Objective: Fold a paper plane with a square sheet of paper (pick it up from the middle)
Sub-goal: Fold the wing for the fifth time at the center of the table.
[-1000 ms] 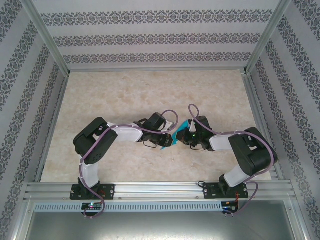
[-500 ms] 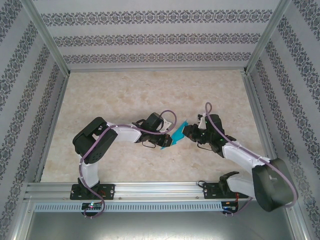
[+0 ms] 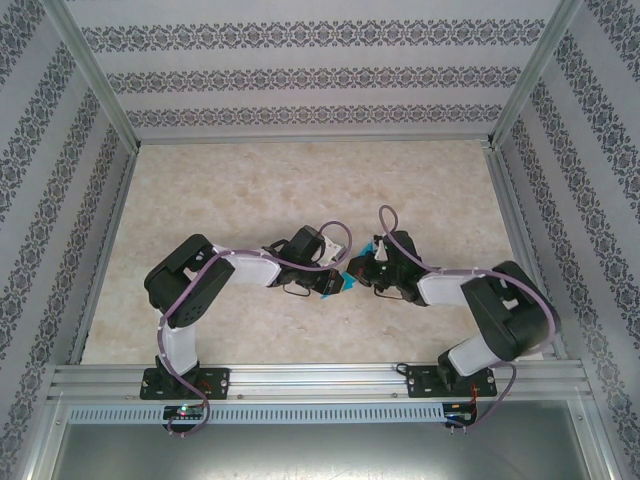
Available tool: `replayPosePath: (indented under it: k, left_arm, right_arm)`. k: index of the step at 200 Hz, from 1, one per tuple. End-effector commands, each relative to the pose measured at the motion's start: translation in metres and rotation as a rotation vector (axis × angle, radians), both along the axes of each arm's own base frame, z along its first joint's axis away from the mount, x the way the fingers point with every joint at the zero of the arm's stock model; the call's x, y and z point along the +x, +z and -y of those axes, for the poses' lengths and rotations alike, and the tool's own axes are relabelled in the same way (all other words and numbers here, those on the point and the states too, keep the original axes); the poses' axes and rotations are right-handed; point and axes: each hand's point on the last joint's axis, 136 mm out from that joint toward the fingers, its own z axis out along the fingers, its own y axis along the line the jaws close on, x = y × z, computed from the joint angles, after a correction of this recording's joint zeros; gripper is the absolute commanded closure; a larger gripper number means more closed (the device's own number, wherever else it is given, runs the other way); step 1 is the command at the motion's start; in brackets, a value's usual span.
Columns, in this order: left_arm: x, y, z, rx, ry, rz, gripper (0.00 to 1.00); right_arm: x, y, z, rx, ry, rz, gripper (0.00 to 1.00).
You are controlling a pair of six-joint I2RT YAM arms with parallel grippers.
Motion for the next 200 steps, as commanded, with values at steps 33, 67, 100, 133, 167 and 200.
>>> replayPosePath:
  k: [33, 67, 100, 133, 167, 200]
  left_arm:
    - [-0.023, -0.042, -0.041, 0.170, 0.019, -0.092, 0.89]
    - [-0.023, -0.032, -0.036, 0.139, 0.015, -0.096, 0.88]
    - [-0.027, -0.022, -0.036, 0.122, 0.007, -0.104, 0.88]
    - [-0.040, -0.024, -0.044, 0.124, 0.004, -0.133, 0.87]
    - [-0.054, -0.030, -0.054, 0.143, 0.001, -0.166, 0.88]
    - [-0.066, -0.036, -0.069, 0.188, 0.007, -0.182, 0.88]
  right_arm:
    - [0.023, -0.017, 0.001, -0.027, -0.025, 0.032, 0.99]
    - [0.019, -0.042, 0.013, -0.130, -0.019, -0.012, 0.99]
    - [0.015, -0.062, 0.024, -0.186, -0.022, -0.048, 0.99]
    - [0.009, -0.070, 0.031, -0.236, -0.004, -0.069, 0.99]
    - [0.006, -0.075, 0.032, -0.244, 0.011, -0.083, 1.00]
    - [0.003, -0.082, 0.033, -0.246, 0.020, -0.096, 1.00]
